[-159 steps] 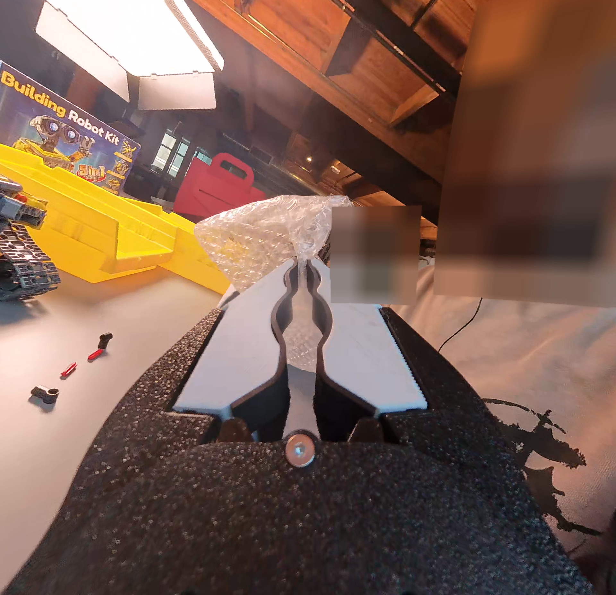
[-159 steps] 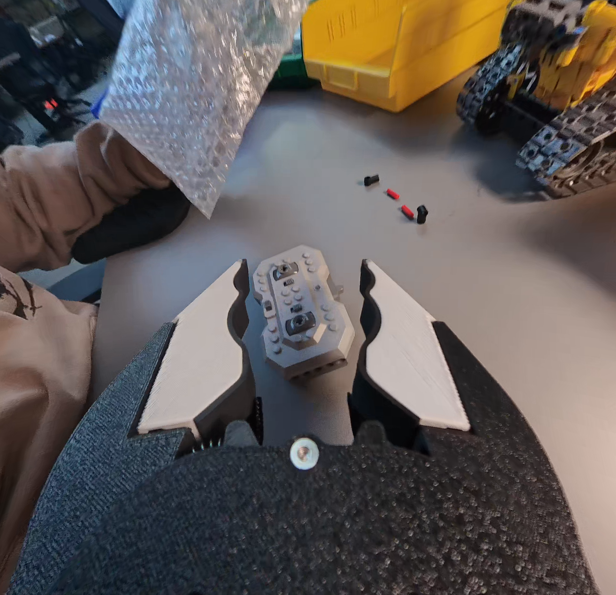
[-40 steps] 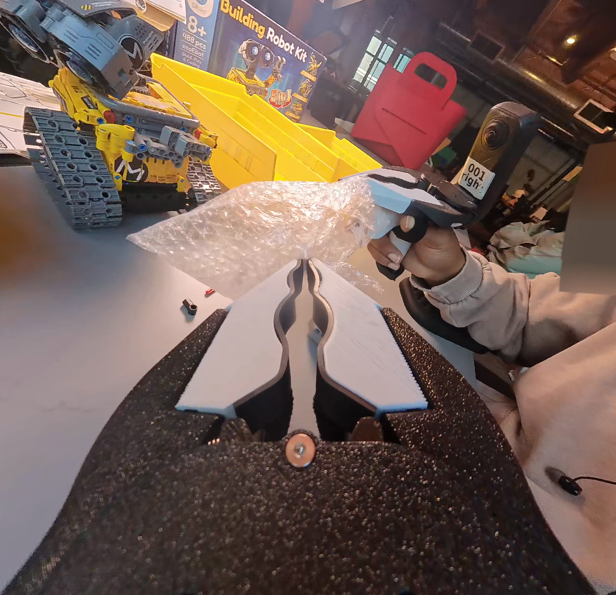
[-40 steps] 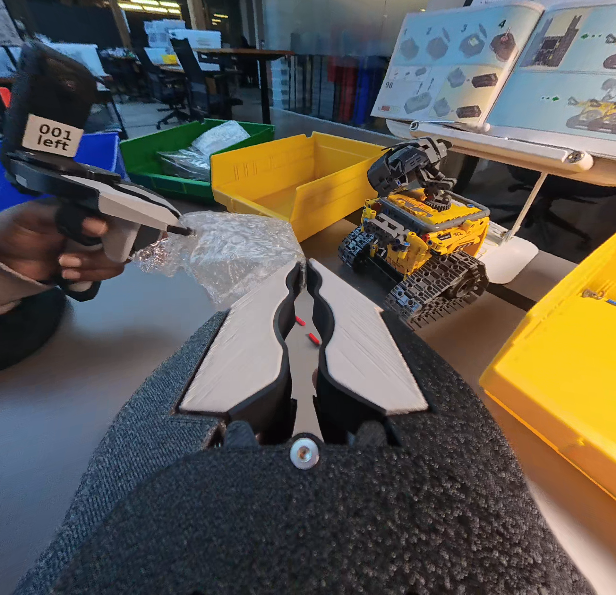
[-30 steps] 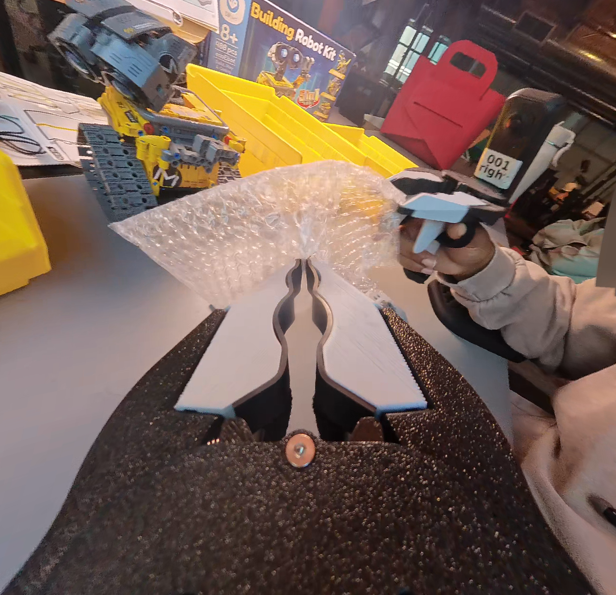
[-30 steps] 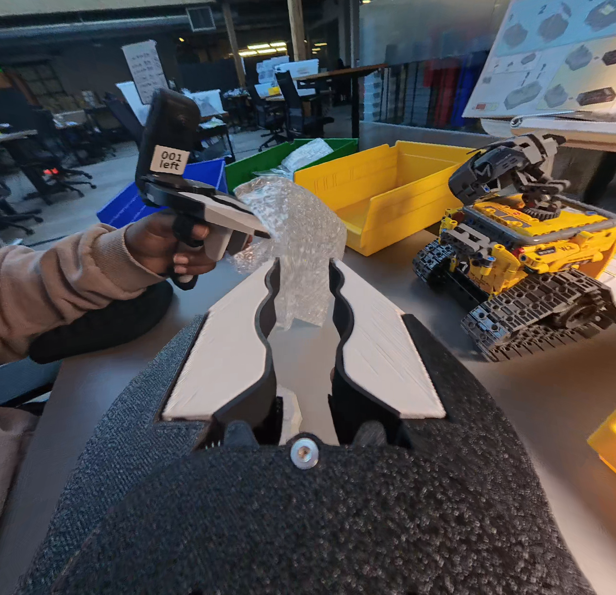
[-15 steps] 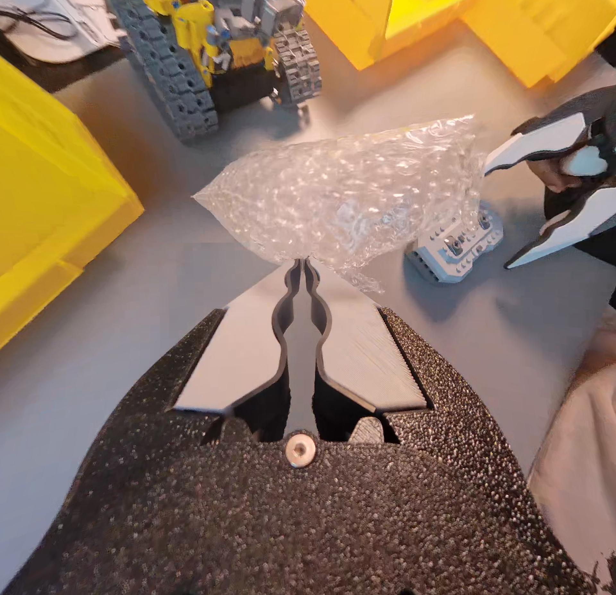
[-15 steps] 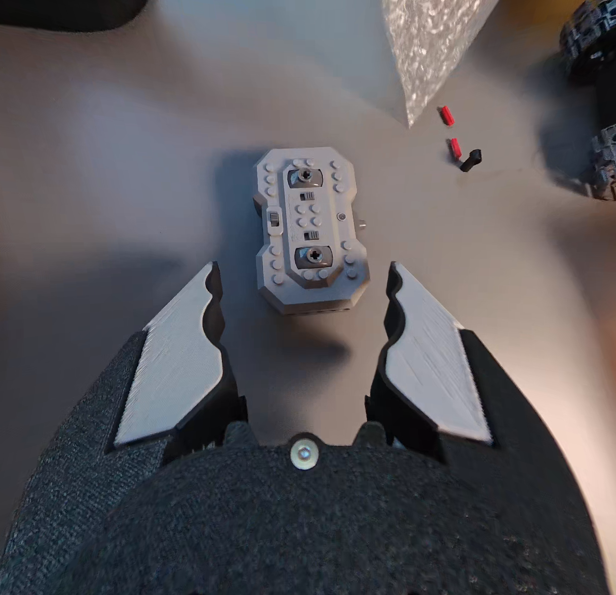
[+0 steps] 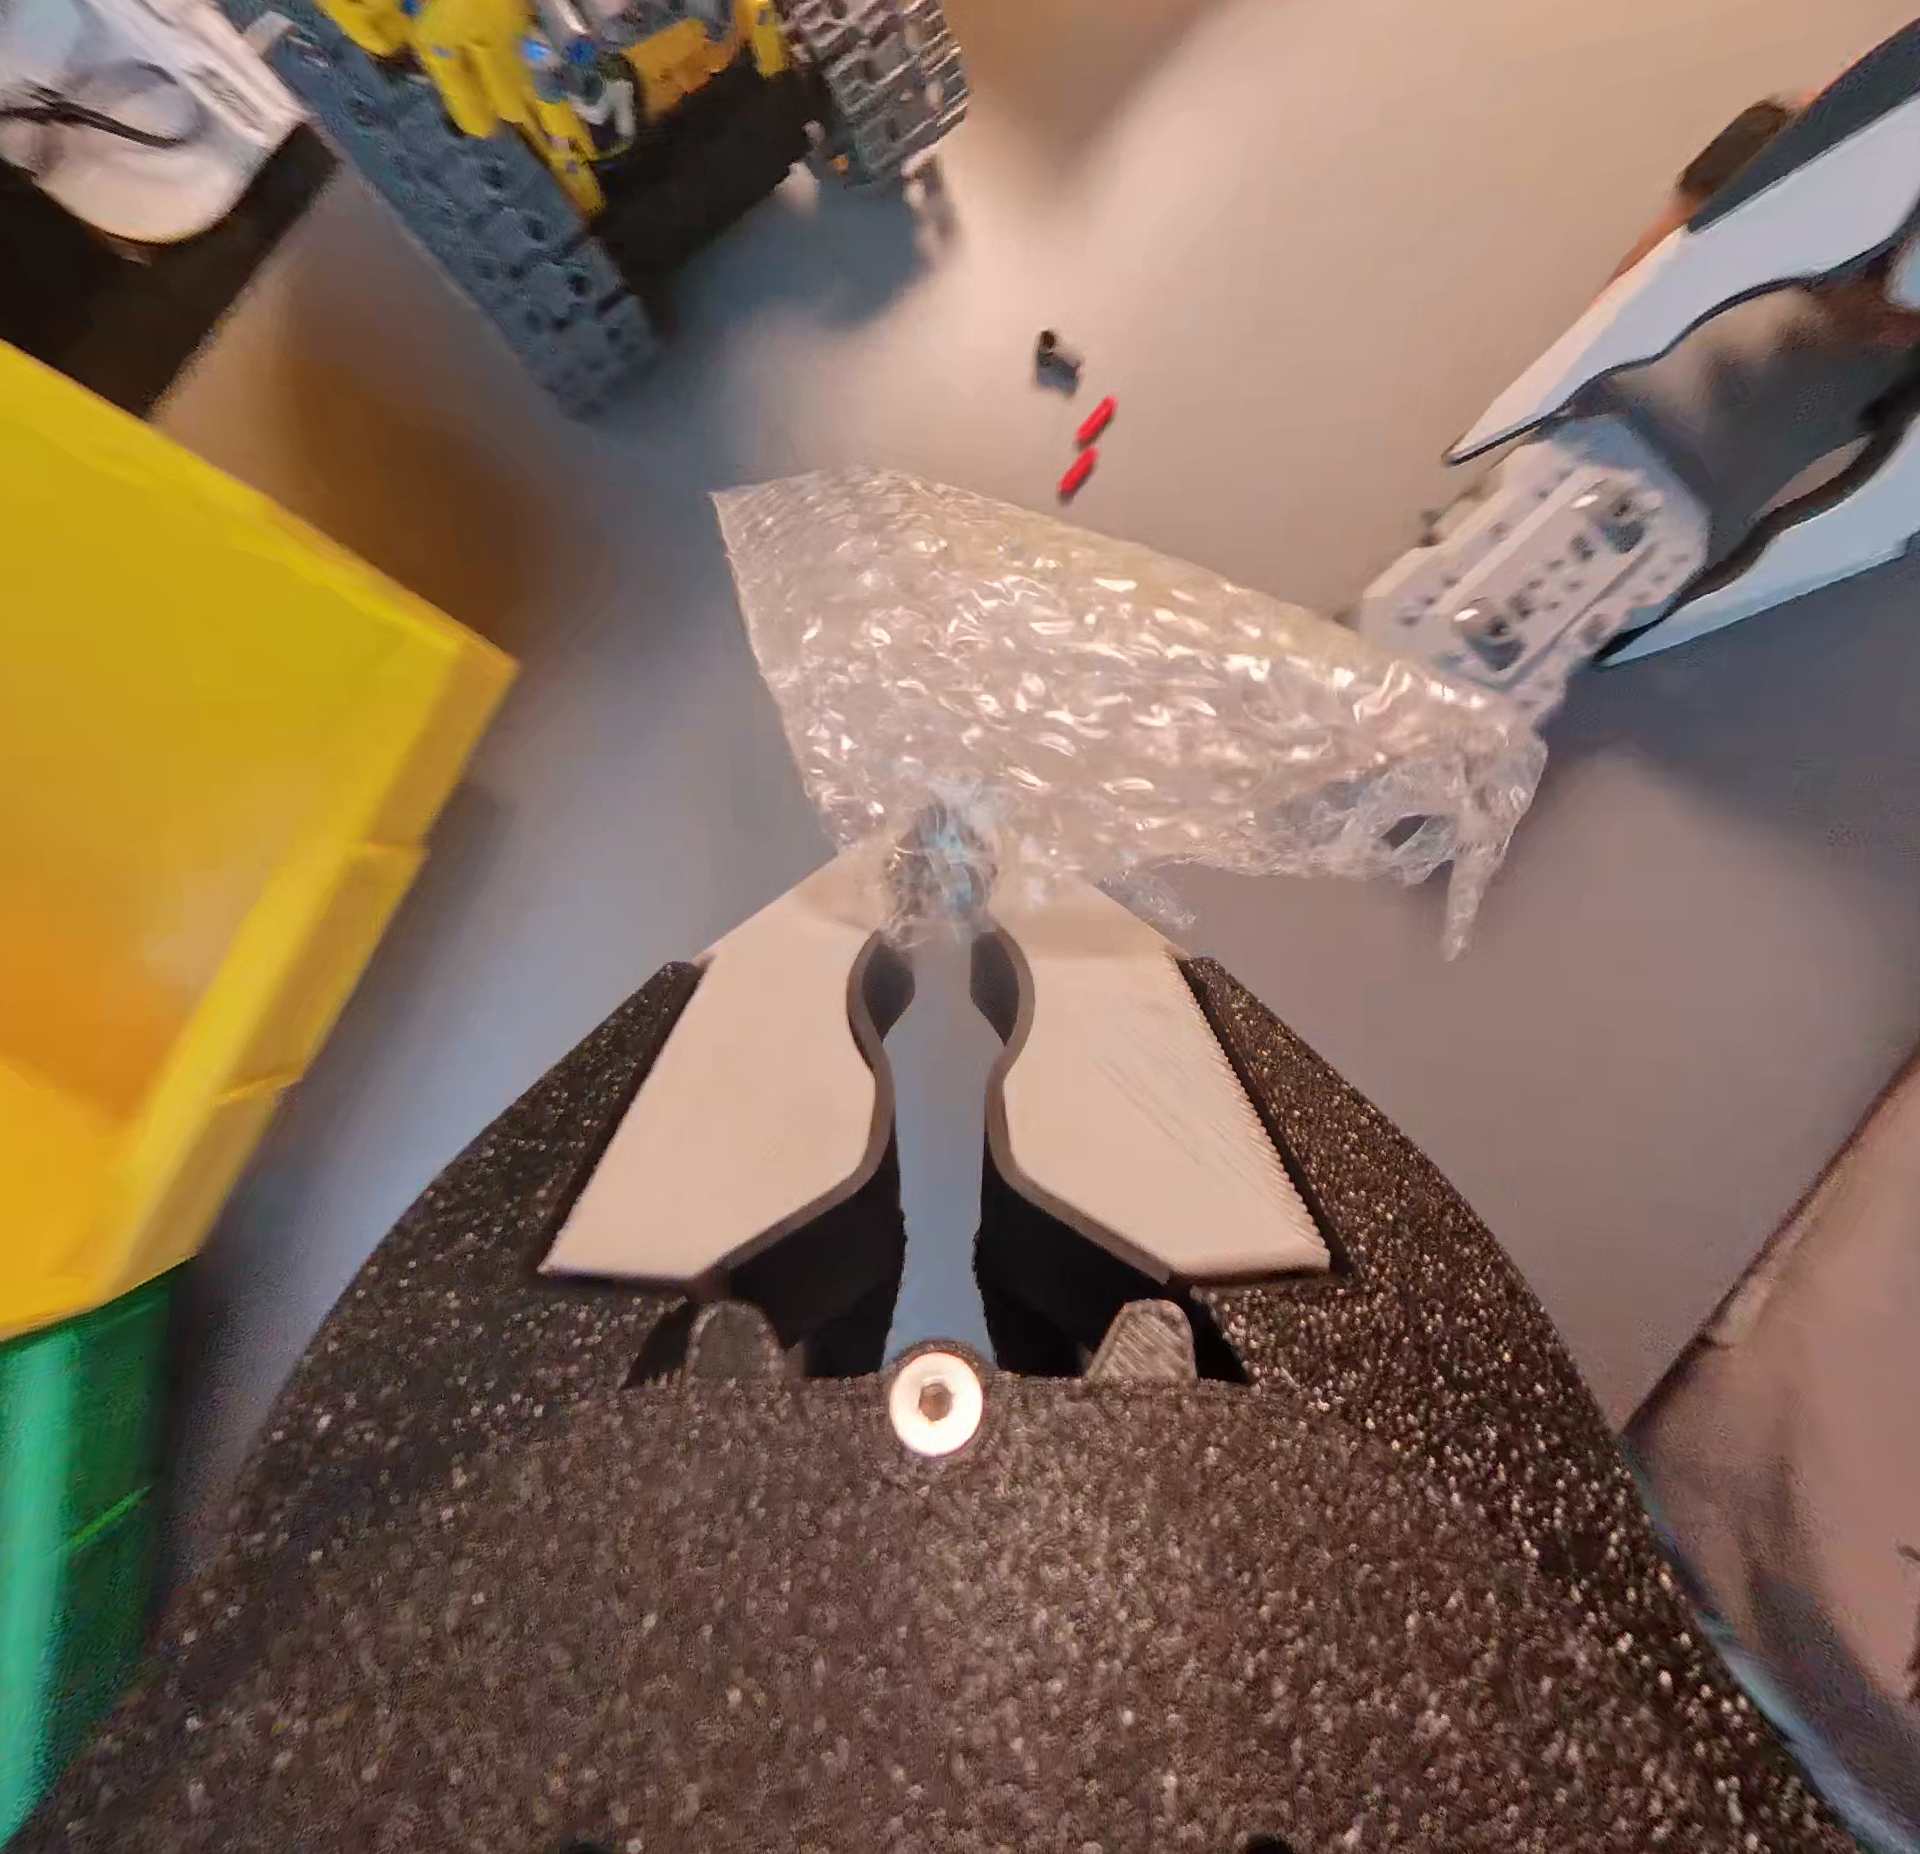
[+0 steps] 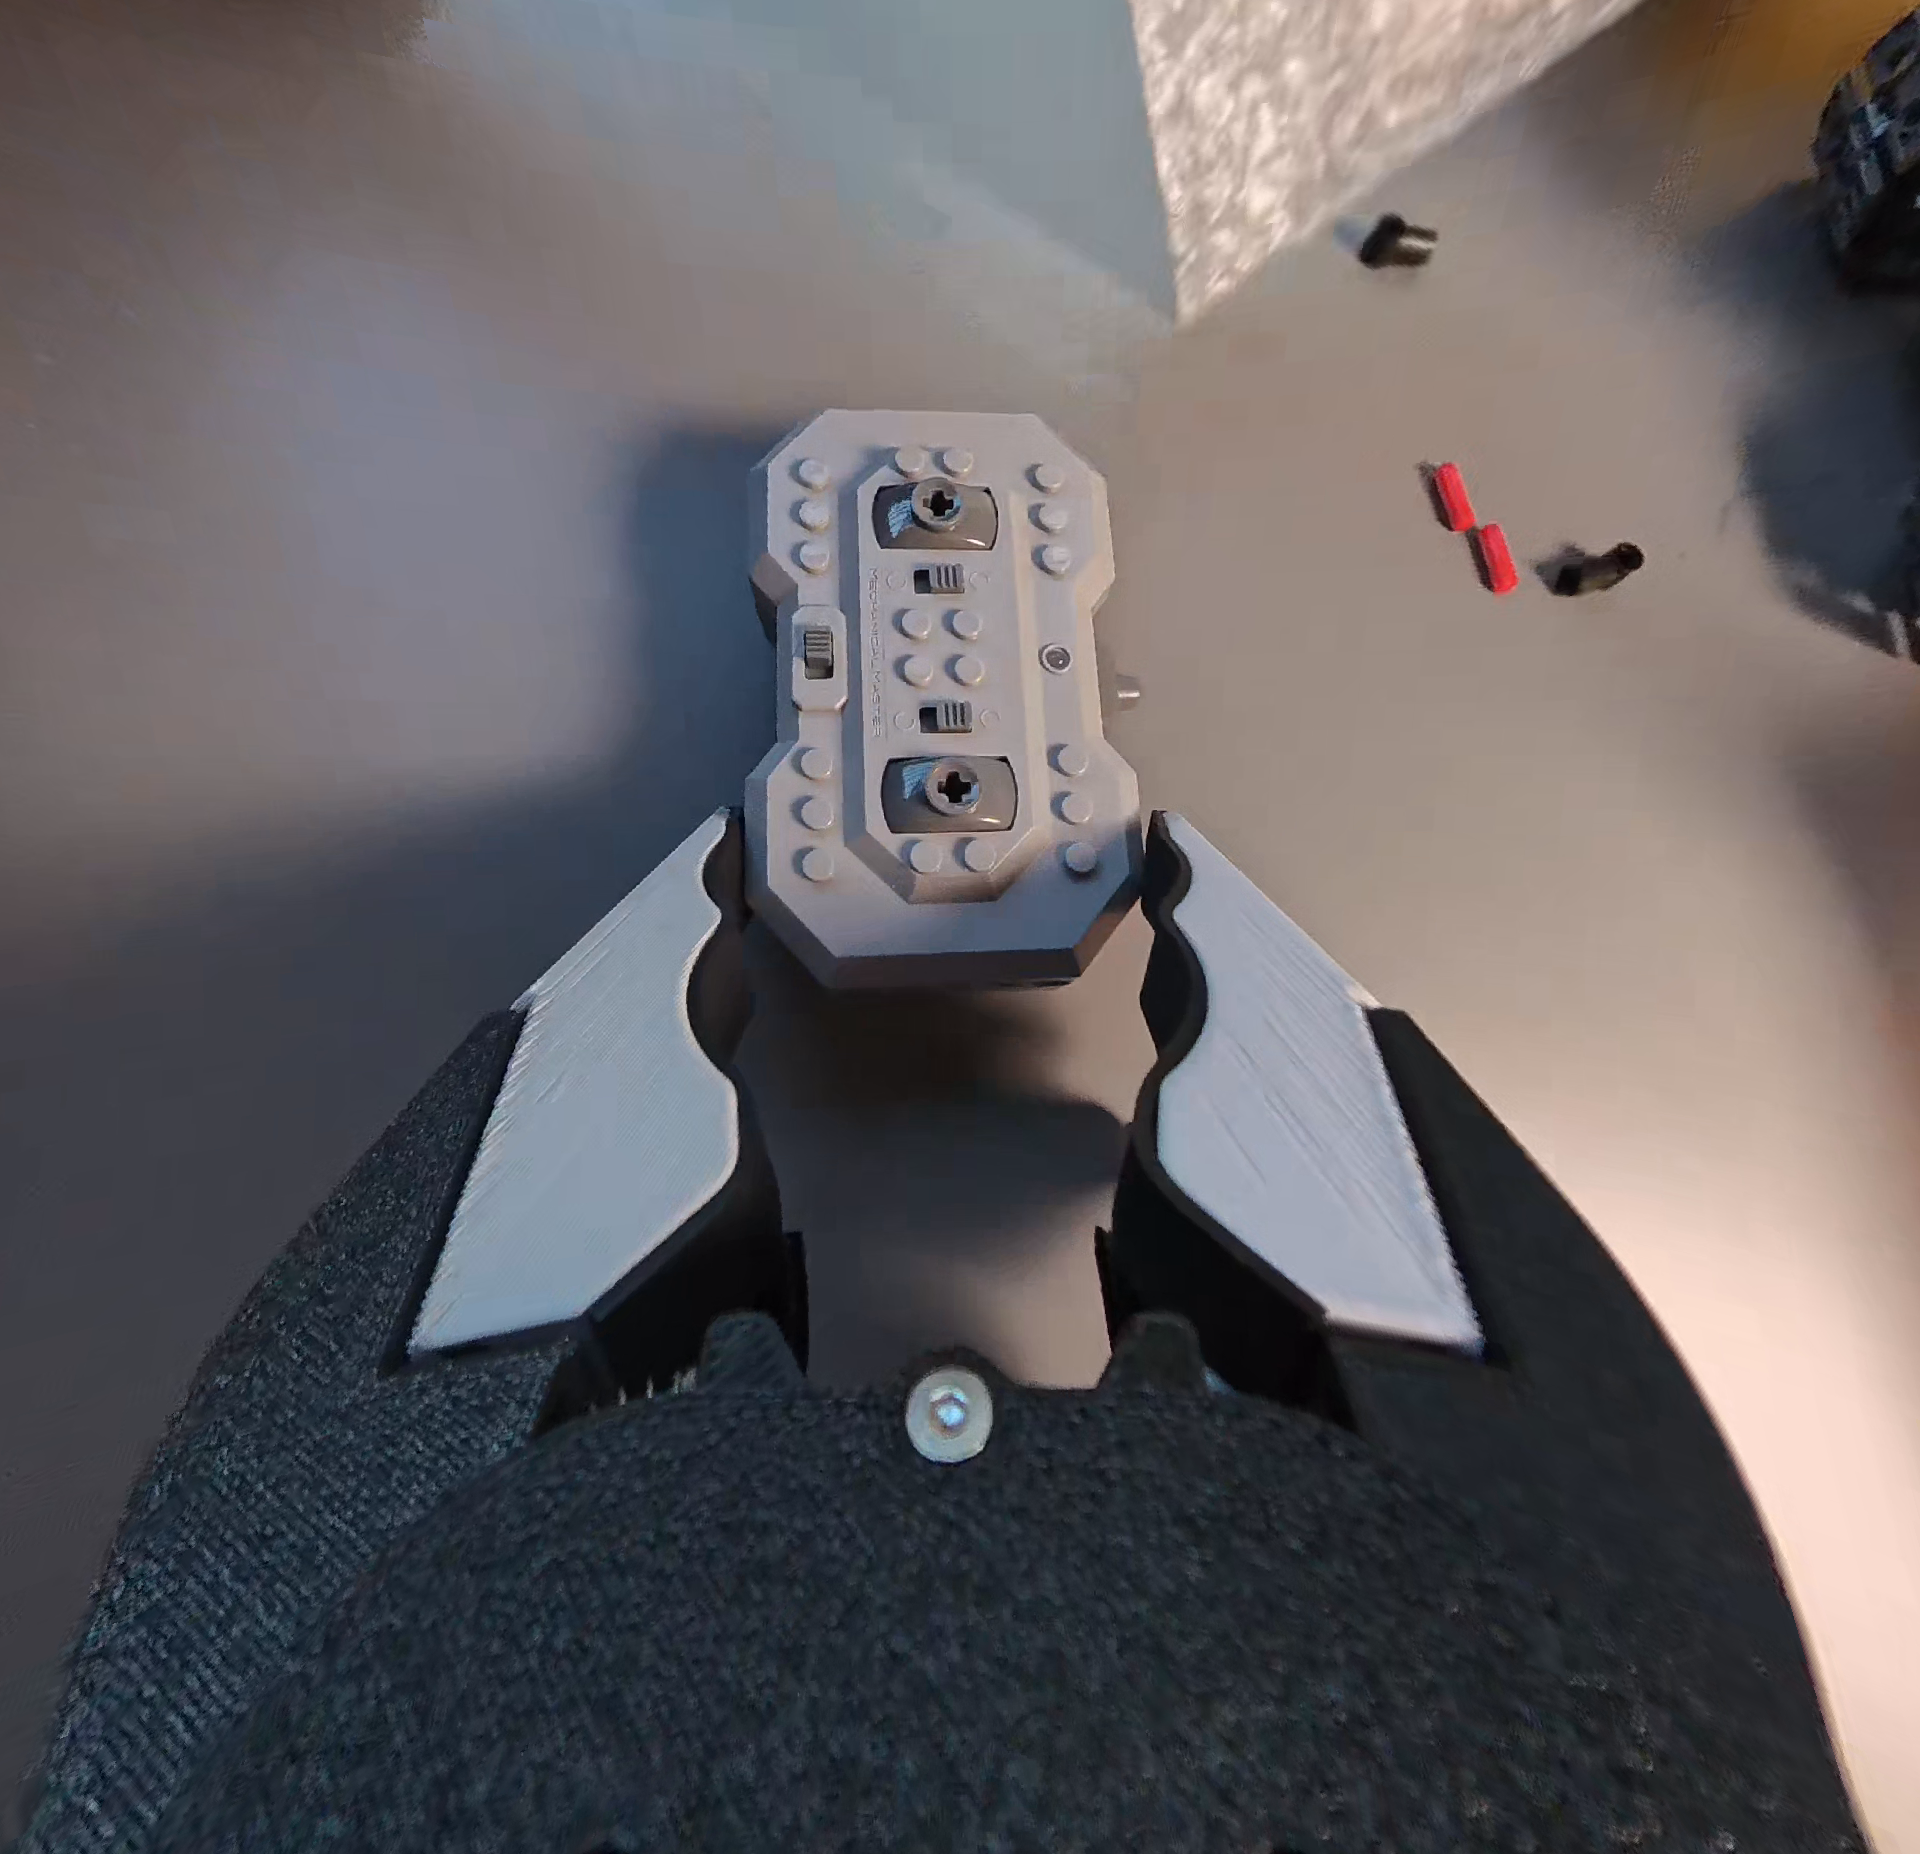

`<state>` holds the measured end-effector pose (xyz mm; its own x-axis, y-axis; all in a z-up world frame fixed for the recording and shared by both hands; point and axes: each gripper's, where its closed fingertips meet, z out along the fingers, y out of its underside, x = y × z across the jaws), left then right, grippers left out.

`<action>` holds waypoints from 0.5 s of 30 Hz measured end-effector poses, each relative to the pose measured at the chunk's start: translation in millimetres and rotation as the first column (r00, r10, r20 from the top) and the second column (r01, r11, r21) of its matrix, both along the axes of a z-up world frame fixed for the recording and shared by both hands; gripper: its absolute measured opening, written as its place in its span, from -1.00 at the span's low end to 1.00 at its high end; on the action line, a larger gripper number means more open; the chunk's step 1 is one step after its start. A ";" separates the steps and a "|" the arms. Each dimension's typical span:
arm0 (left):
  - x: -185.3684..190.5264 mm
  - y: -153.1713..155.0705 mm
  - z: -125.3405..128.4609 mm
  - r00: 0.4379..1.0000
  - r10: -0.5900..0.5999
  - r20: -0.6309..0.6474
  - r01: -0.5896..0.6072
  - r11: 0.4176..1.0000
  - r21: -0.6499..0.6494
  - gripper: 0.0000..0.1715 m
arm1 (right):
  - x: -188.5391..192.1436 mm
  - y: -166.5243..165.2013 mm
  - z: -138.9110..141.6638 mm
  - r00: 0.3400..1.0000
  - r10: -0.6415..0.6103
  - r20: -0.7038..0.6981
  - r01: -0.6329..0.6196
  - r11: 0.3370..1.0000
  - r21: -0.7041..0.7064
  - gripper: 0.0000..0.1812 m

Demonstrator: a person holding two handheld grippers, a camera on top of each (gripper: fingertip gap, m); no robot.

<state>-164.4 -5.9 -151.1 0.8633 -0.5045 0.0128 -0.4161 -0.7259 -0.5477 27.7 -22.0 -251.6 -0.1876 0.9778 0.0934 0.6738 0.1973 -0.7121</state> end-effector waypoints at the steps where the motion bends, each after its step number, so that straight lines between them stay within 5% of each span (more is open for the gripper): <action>1: -8.7 -4.8 11.5 0.996 -0.012 -0.089 0.012 1.000 0.004 -0.99 | -3.3 -6.4 3.0 0.999 0.023 -0.022 -0.024 1.000 -0.009 -0.17; 6: 7.9 -29.0 32.3 0.947 -0.196 -0.256 0.167 0.977 -0.132 -0.98 | -28.3 -45.6 39.8 0.976 0.128 -0.174 -0.142 0.987 -0.071 -0.17; 10: 42.2 -29.4 -16.2 0.946 -0.297 -0.131 0.253 0.927 -0.275 -0.98 | -40.6 -74.7 75.1 0.941 0.178 -0.289 -0.214 0.972 -0.100 -0.18; 15: 81.2 -27.6 -66.5 0.952 -0.271 0.144 0.305 0.890 -0.339 -0.98 | -43.0 -73.9 110.6 0.899 0.103 -0.426 -0.180 0.973 -0.146 -0.18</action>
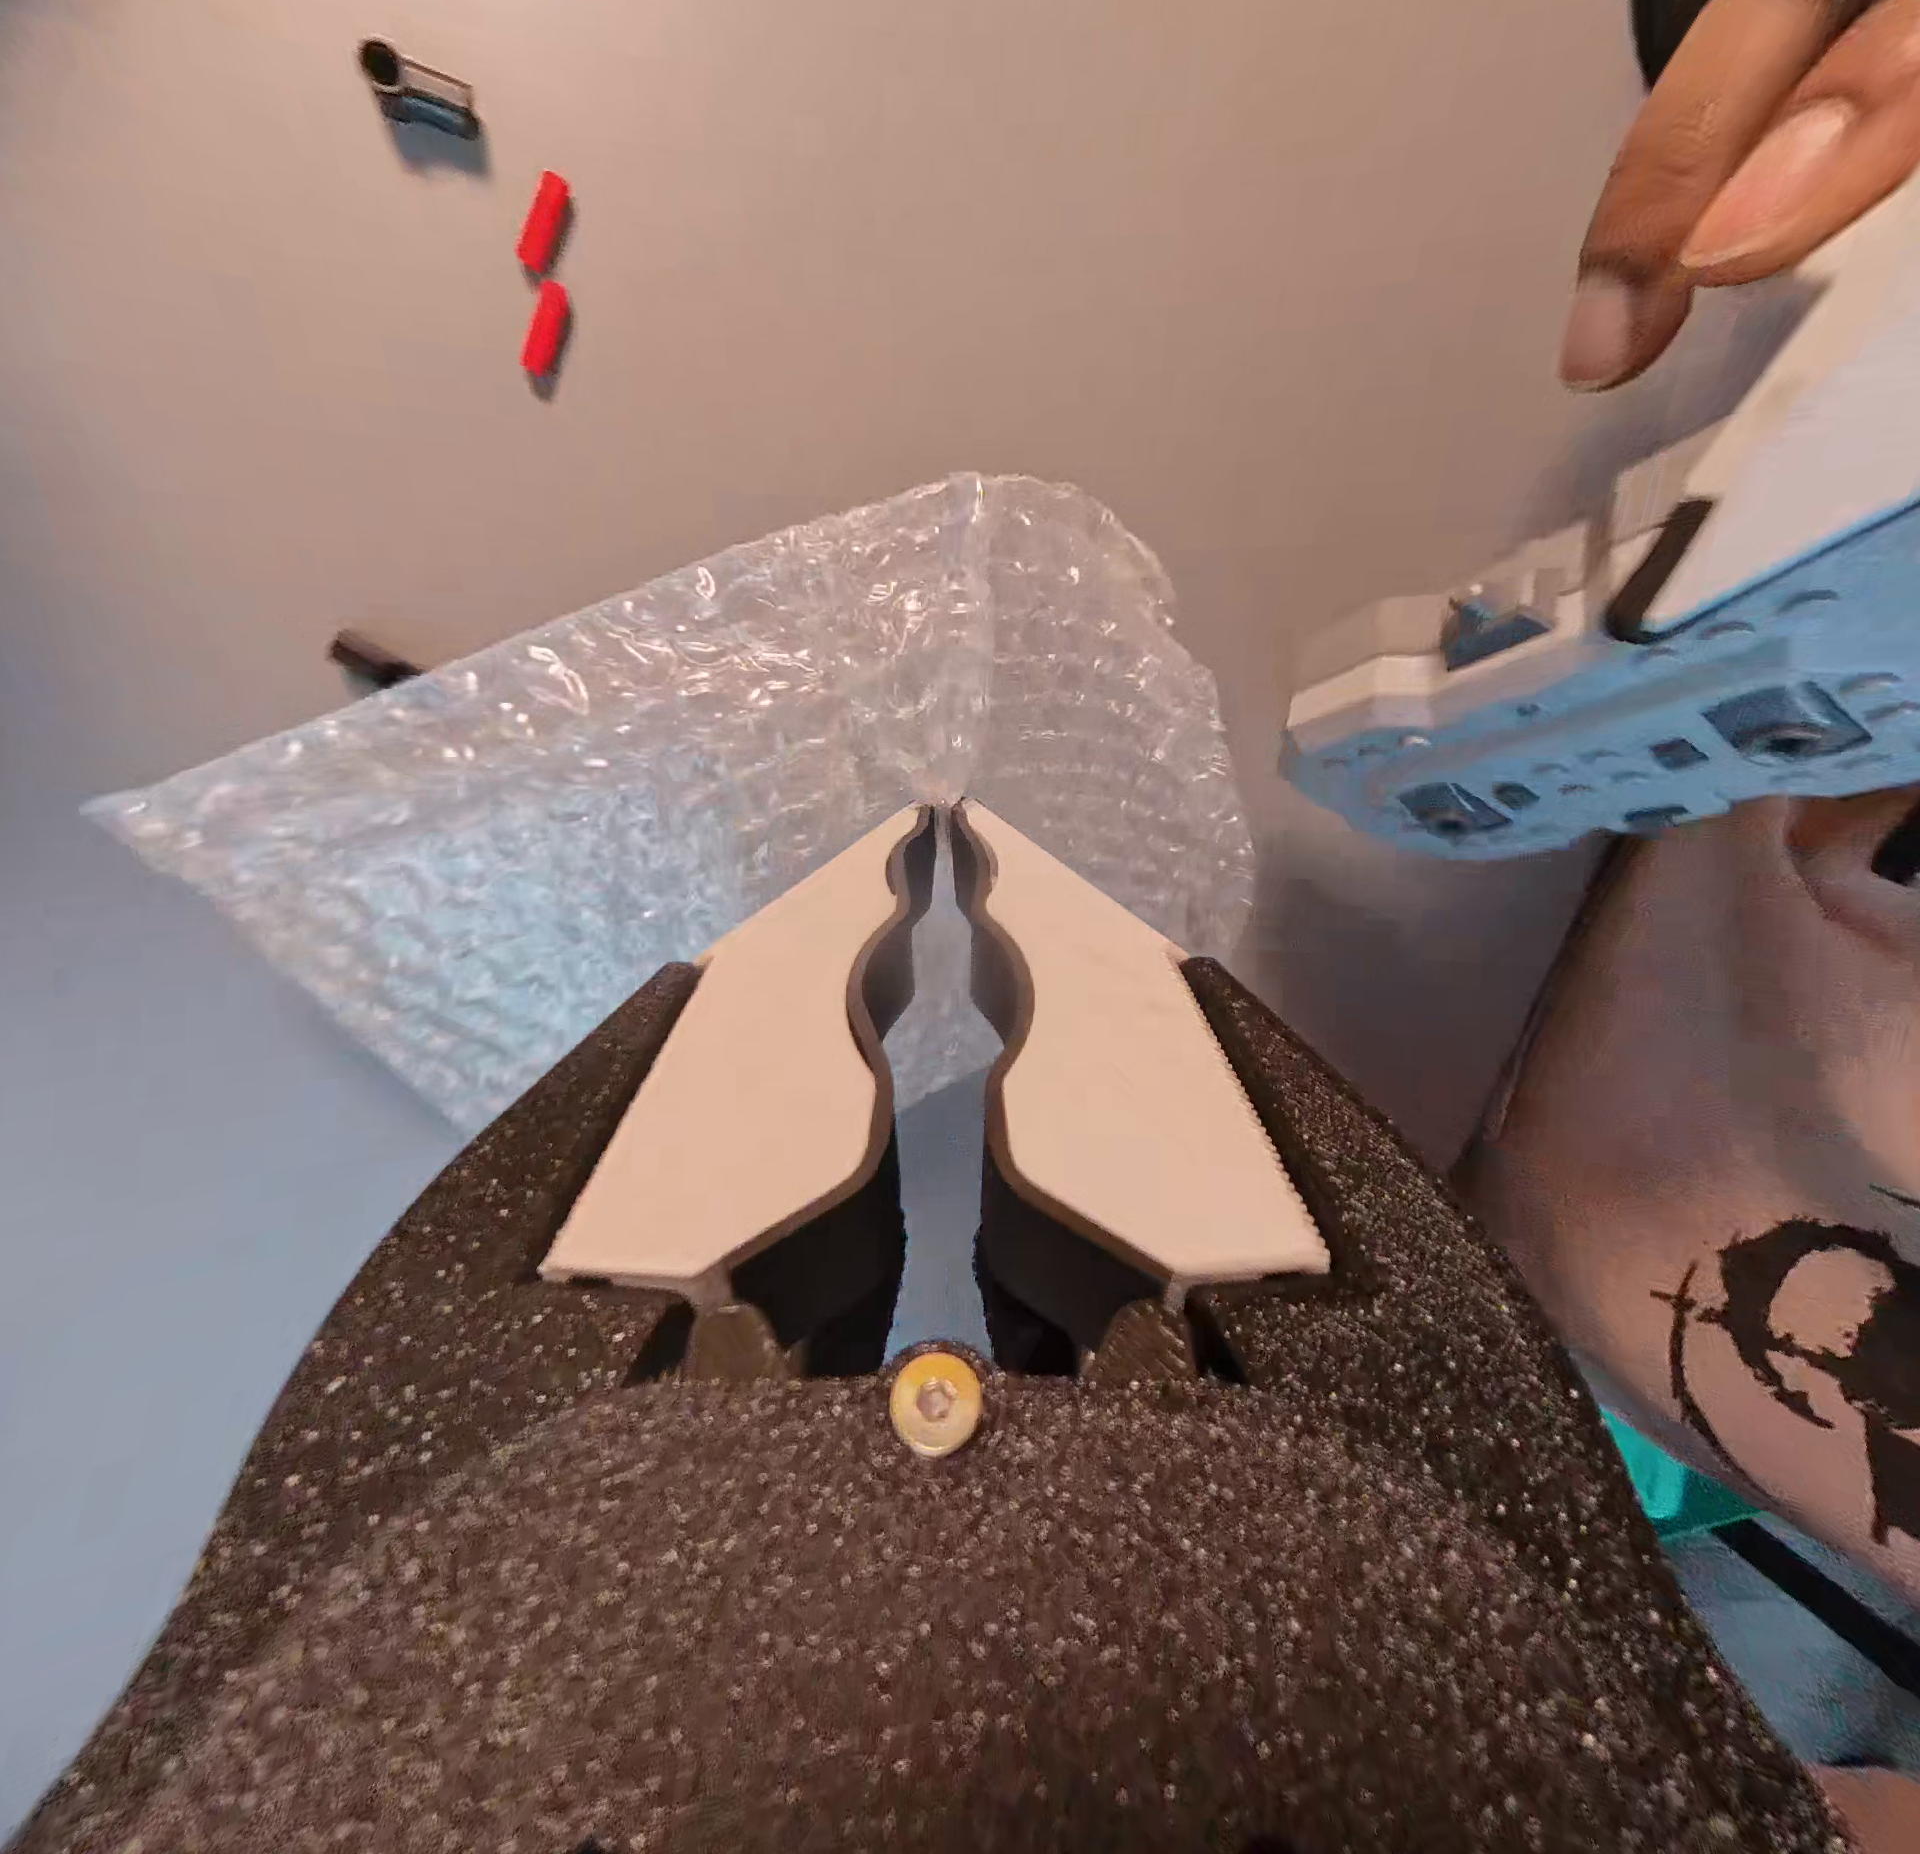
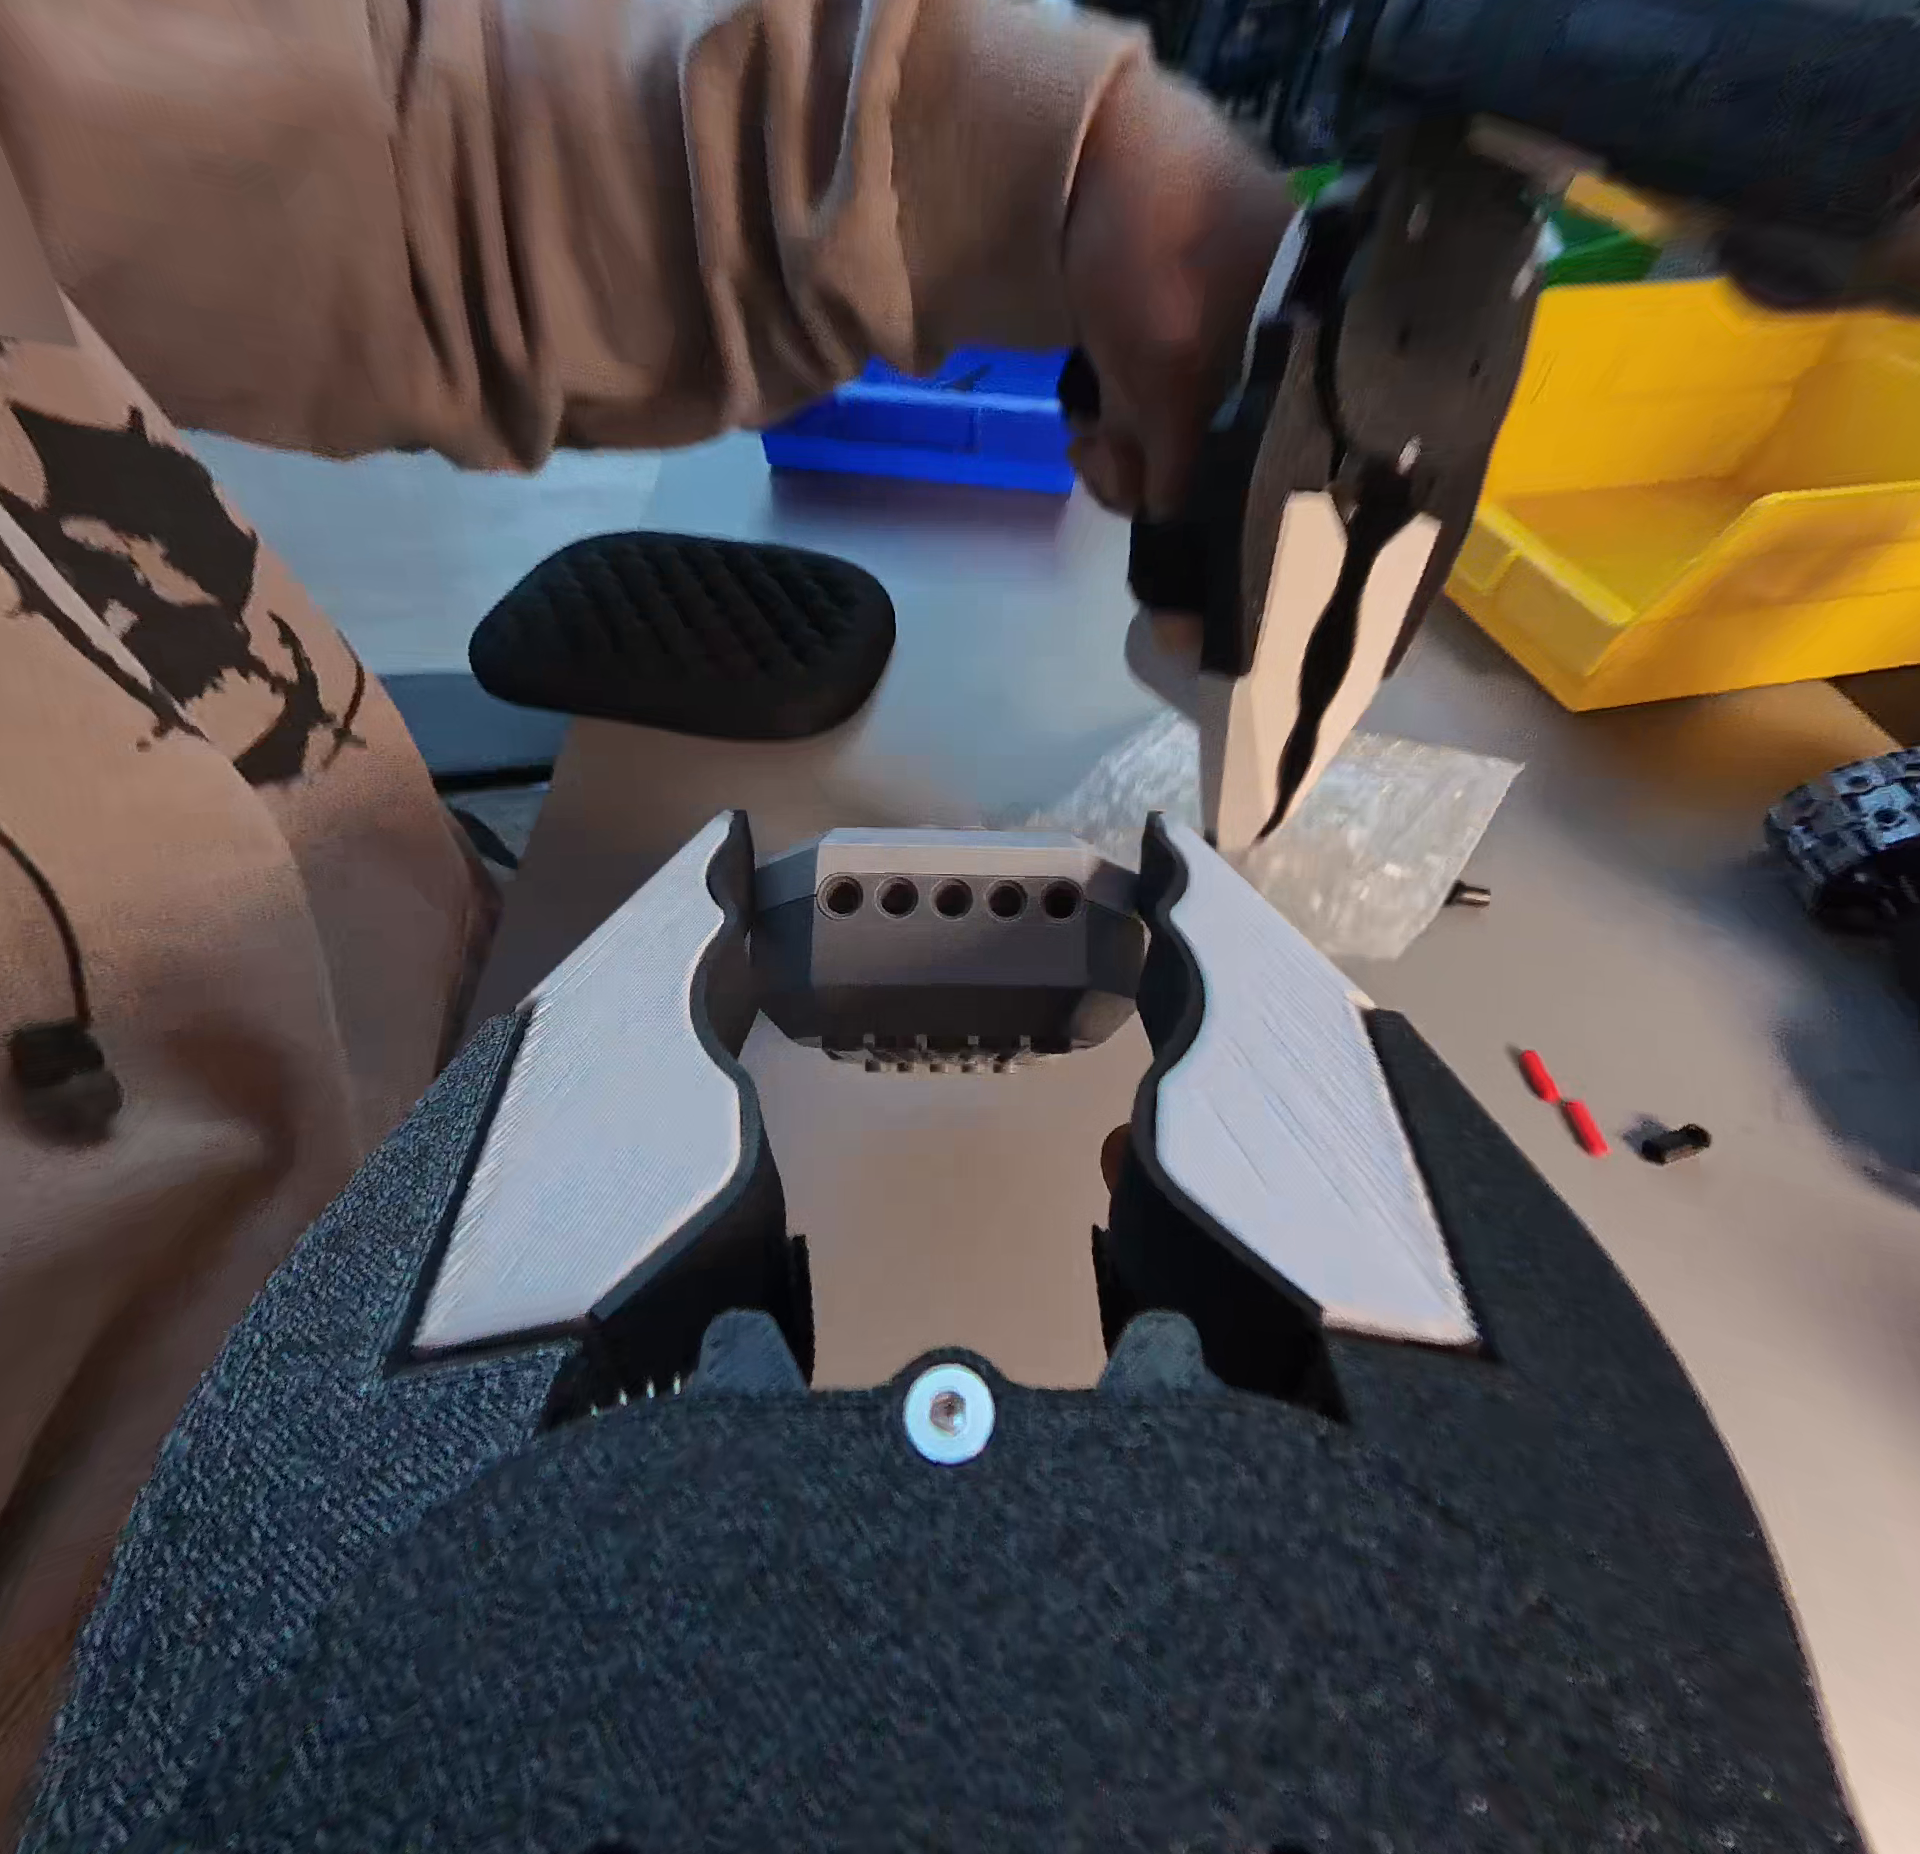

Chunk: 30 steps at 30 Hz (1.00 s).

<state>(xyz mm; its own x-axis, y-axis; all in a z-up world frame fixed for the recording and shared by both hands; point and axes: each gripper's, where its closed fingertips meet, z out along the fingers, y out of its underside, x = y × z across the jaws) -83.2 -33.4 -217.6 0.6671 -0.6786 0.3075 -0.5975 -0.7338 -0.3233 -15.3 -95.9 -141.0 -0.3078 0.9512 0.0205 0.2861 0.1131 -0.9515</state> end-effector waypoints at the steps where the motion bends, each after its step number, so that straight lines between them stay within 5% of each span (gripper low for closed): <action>1: 6.6 -0.5 -6.1 0.999 0.003 0.039 -0.002 1.000 -0.020 -0.98 | -1.3 2.6 9.7 0.999 -0.014 -0.041 0.013 1.000 -0.024 -0.18; 5: 27.9 -2.1 -16.9 0.984 0.020 0.178 -0.004 0.996 -0.086 -0.98 | -16.2 22.3 44.8 0.971 -0.109 -0.213 0.093 0.992 -0.084 -0.18; 8: 31.2 2.4 -17.4 0.972 0.051 0.230 -0.030 0.995 -0.093 -0.98 | -29.7 42.6 33.8 0.950 -0.185 -0.252 0.180 0.983 -0.041 -0.18; 13: 24.0 3.1 -9.5 0.949 0.089 0.304 -0.067 0.994 -0.084 -0.99 | -27.0 55.4 -31.2 0.965 -0.229 -0.128 0.243 0.964 0.110 -0.18; 18: 23.8 1.1 5.1 0.905 0.111 0.410 -0.080 0.993 -0.091 -0.99 | -16.2 61.0 -42.6 0.972 -0.232 -0.030 0.234 0.964 0.126 -0.17; 25: 31.5 -7.8 28.2 0.804 0.089 0.588 -0.031 0.994 -0.107 -0.99 | -0.4 62.2 -93.8 0.953 -0.237 0.191 0.170 0.935 0.310 -0.17; 30: 39.4 -11.1 23.7 0.793 0.065 0.606 -0.016 0.996 -0.085 -0.99 | -4.9 59.0 -106.2 0.916 -0.247 0.315 0.156 0.945 0.288 -0.17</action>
